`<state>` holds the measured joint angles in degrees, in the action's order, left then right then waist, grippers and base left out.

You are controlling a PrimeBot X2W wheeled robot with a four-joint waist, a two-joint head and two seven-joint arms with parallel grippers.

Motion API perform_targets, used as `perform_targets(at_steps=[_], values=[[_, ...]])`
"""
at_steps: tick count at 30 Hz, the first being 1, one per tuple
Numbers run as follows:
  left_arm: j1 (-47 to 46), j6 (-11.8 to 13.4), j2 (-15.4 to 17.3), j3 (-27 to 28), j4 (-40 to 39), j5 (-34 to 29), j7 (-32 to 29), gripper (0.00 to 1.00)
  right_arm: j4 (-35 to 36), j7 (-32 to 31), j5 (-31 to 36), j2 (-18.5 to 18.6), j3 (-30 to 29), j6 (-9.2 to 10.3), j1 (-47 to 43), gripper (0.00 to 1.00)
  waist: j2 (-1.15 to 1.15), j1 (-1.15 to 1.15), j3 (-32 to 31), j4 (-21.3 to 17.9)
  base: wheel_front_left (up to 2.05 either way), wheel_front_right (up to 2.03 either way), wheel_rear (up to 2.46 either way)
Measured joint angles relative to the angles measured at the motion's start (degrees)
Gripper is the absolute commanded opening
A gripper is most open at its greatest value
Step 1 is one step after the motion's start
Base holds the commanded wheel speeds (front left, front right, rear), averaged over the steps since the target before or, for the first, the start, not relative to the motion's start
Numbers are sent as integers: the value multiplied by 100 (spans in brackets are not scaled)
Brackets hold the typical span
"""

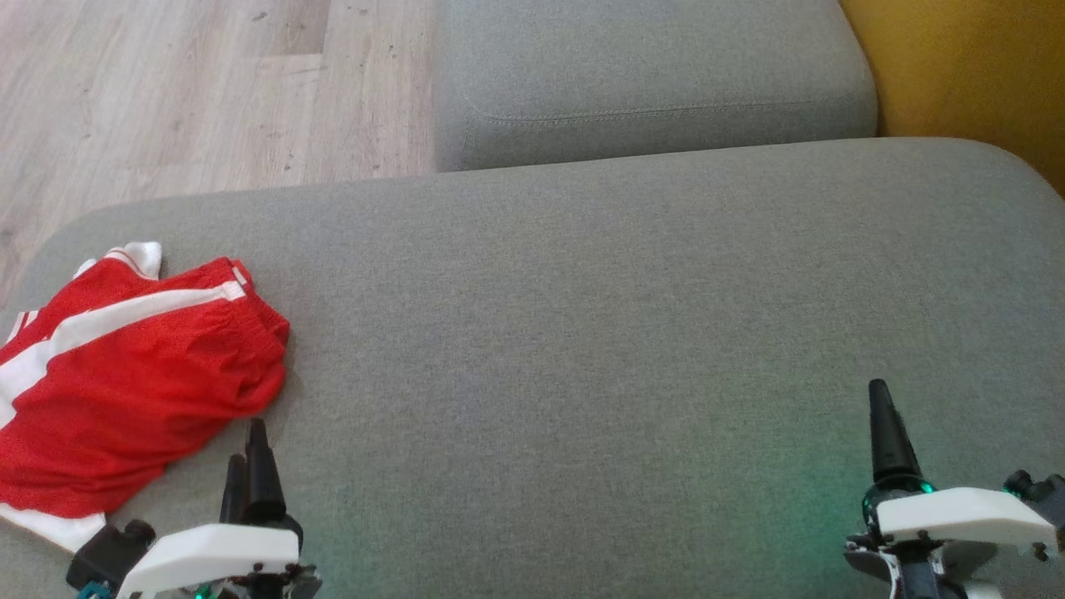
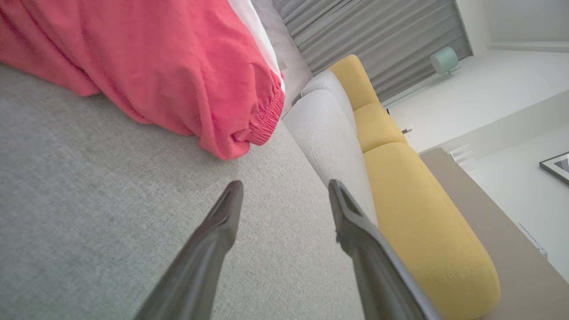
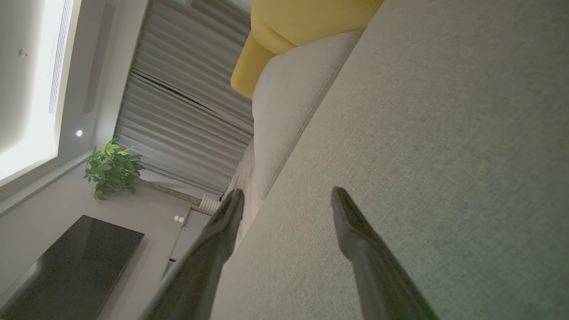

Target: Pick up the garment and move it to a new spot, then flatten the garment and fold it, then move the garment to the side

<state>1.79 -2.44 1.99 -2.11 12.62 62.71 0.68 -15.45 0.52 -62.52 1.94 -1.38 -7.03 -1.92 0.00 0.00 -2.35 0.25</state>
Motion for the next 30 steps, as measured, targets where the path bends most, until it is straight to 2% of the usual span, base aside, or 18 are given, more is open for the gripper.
perform_targets(at_steps=[30], values=[[230, 402, 141, -691, -333, -2197, 454, 100, 168, 468, 2160, 5, 498, -1, -63, 100, 0, 0, -214, 58, 0, 0, 0]])
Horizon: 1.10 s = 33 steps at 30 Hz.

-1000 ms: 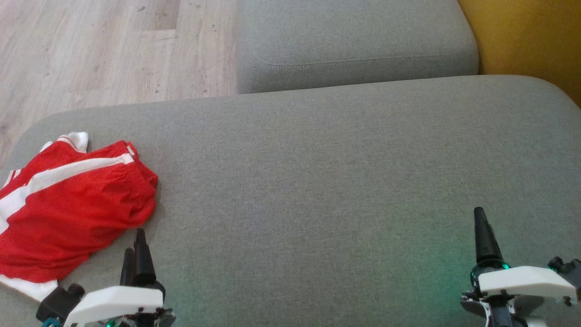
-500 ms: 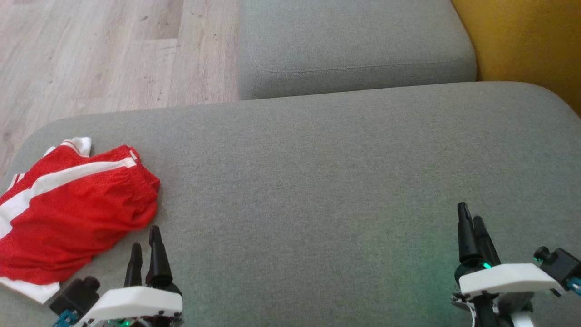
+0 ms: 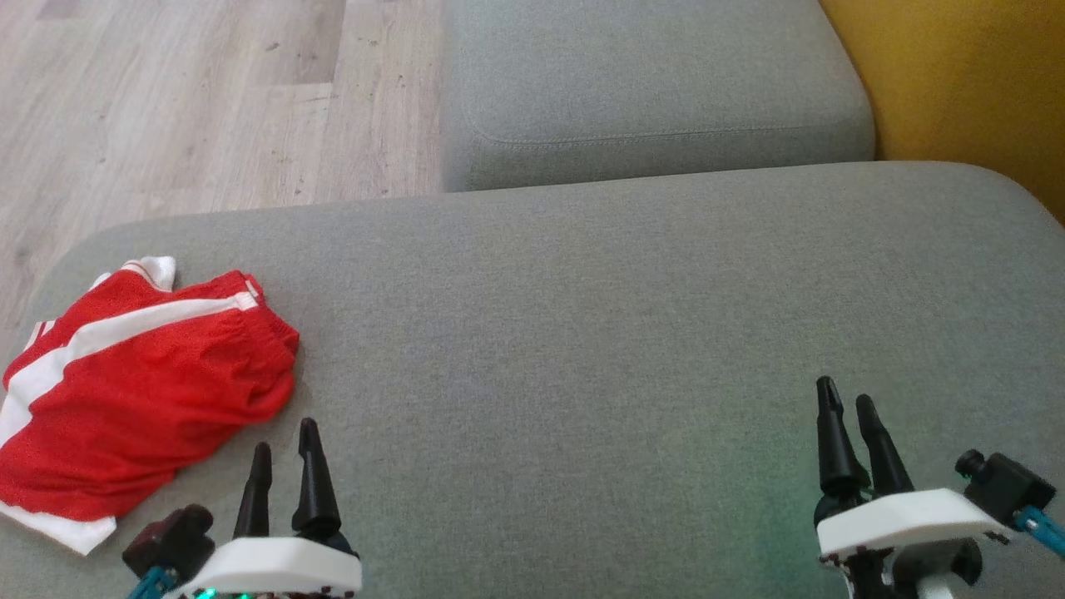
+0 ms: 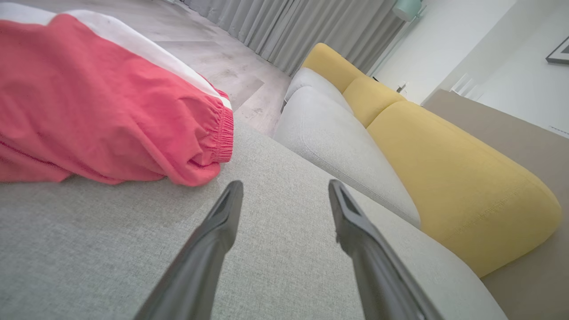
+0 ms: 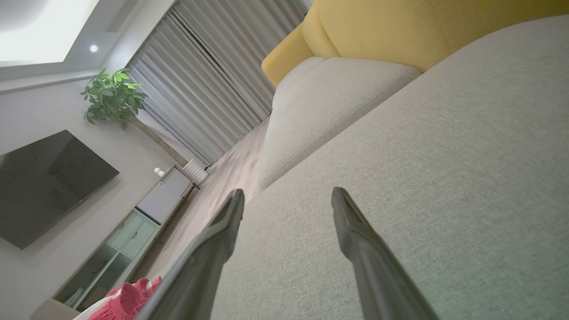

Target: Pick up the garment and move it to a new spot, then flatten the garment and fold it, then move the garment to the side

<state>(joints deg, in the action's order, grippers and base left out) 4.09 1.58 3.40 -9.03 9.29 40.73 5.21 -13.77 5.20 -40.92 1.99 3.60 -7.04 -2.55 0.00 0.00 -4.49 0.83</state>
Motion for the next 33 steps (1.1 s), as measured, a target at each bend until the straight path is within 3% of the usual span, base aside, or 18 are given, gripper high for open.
perform_targets(at_steps=[33], values=[[231, 457, 91, -591, -64, -2383, 573, 100, -38, 555, 2225, 7, 213, 0, -281, 100, 0, 0, -263, 103, 0, 0, 0]])
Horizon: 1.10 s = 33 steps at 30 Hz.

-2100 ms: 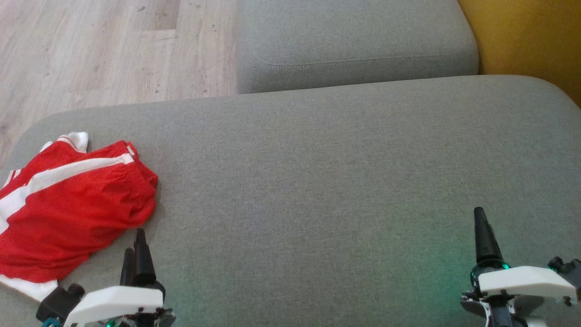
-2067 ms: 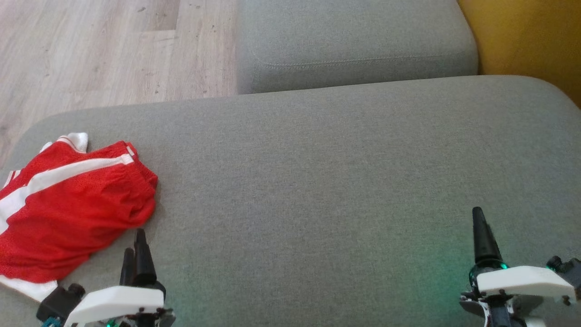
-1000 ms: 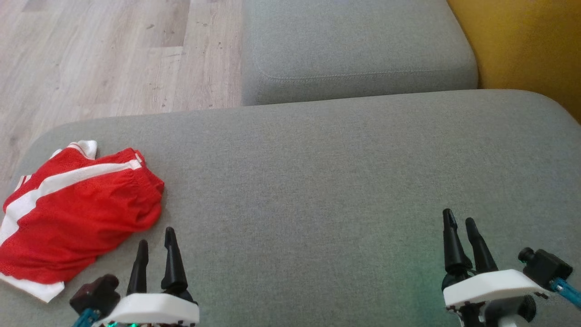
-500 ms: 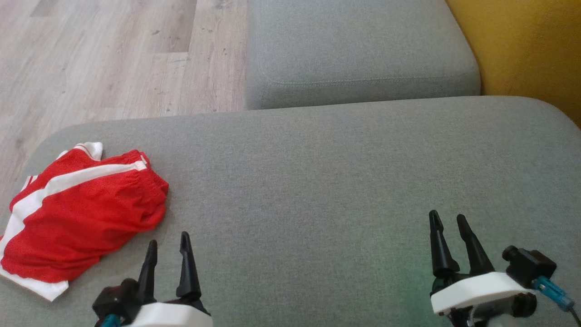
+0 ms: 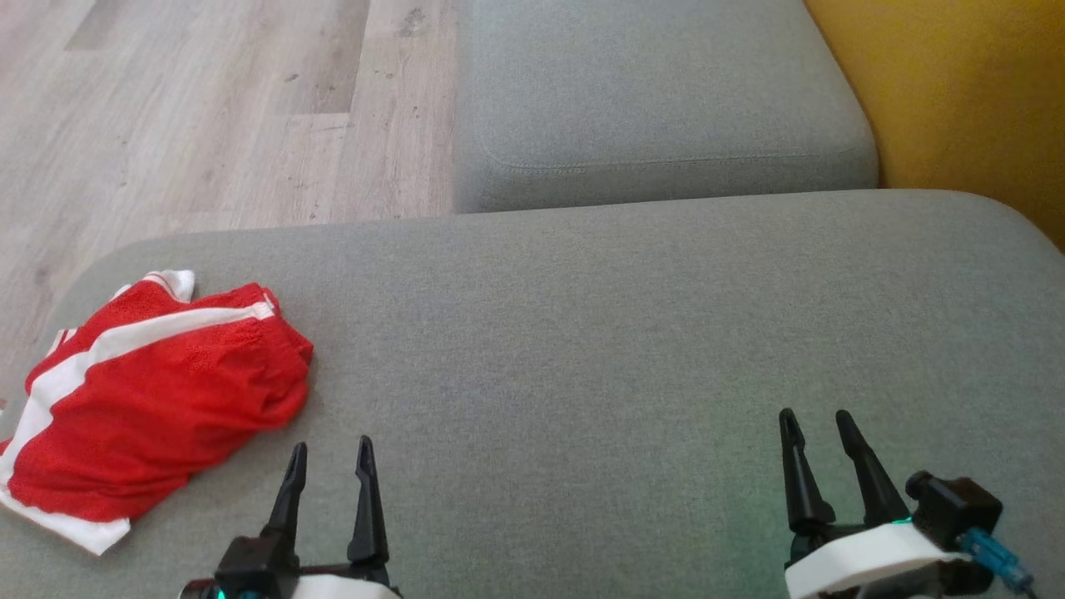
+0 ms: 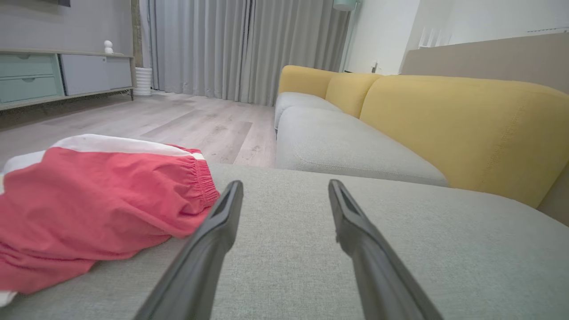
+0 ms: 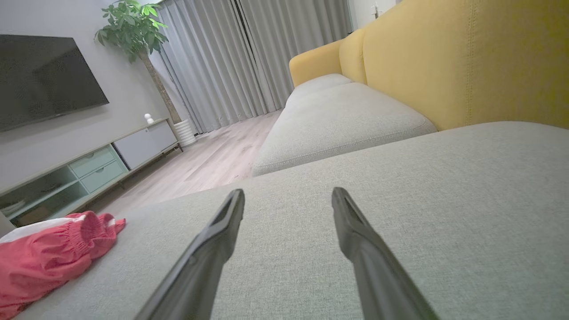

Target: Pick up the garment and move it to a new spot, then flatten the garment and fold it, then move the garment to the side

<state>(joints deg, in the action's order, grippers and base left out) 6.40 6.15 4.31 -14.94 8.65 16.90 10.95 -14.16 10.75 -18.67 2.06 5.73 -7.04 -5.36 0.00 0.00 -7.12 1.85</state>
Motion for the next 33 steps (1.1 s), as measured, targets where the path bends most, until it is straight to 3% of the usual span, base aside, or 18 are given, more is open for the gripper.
perform_targets(at_steps=[7, 21, 33], values=[[11, 94, 7, -68, 92, -449, 124, 100, -127, 122, 376, 1, -89, -1, -16, 100, 0, 0, -61, 11, 0, 0, 0], [194, 35, -8, -145, 132, -1276, 338, 100, -250, 355, 1325, 3, -2, -1, -40, 100, 0, 0, -156, -9, 0, 0, 0], [233, 91, -48, 38, 42, -1333, 350, 100, -291, 357, 1337, 3, 13, -2, -135, 100, 0, 0, -161, 37, 0, 0, 0]])
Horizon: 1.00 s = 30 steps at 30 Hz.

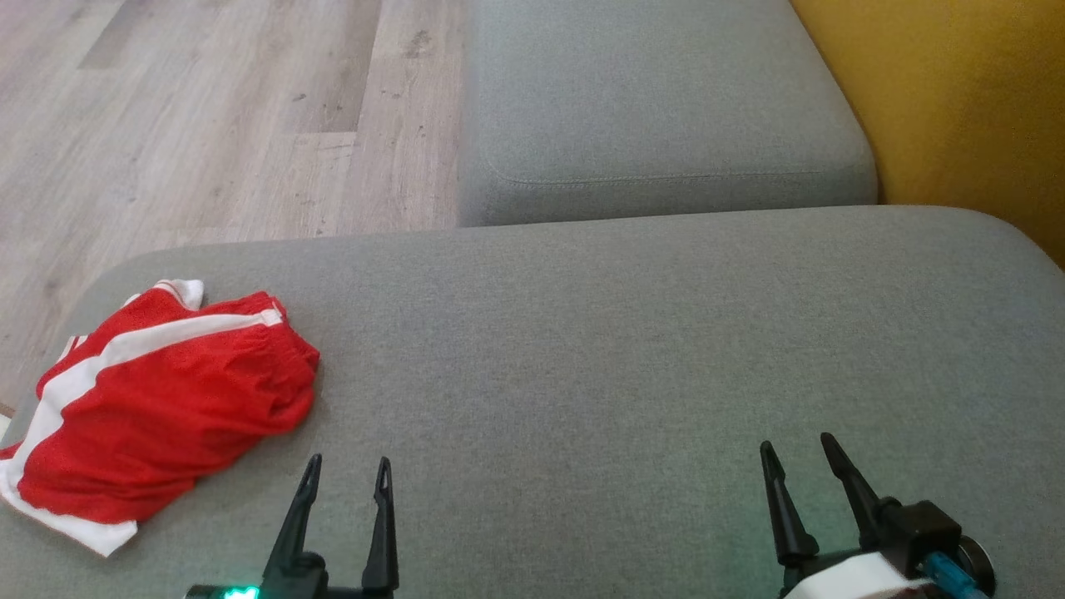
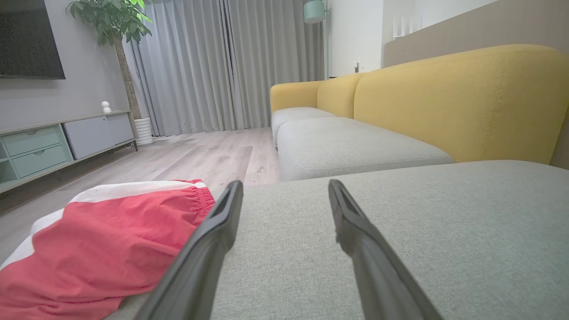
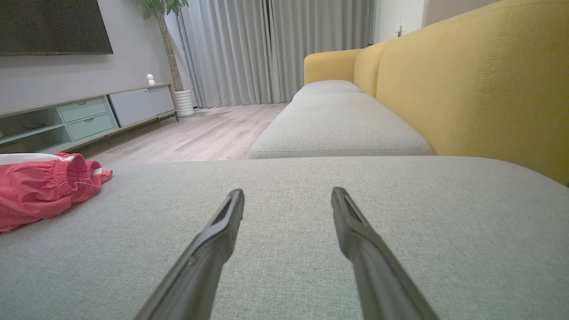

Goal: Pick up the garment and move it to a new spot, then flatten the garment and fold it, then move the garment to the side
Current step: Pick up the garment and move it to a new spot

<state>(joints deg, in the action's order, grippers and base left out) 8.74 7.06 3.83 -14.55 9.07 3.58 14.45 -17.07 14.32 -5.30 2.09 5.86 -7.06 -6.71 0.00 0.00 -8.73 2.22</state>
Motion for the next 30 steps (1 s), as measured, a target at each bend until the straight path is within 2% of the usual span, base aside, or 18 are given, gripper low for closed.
perform_targets(at_steps=[8, 14, 20, 30], values=[[1, 3, -30, 153, -8, 15, 0, 100, -10, 0, -29, 0, -30, 0, -29, 100, 0, 0, -32, 131, 0, 0, 0], [18, -55, -48, 337, 97, 326, 0, 100, -10, 0, -75, 0, 26, 0, -94, 100, 0, 0, -14, 388, 0, 0, 0], [18, -99, -53, 420, 53, 225, 0, 100, -4, 4, -135, 0, 20, 0, -94, 100, 0, 0, 25, 850, 0, 0, 0], [94, -102, -54, 911, -122, 144, 0, 100, 31, 4, -328, -2, 65, 0, -91, 100, 0, 0, 47, 1780, 0, 0, 0]])
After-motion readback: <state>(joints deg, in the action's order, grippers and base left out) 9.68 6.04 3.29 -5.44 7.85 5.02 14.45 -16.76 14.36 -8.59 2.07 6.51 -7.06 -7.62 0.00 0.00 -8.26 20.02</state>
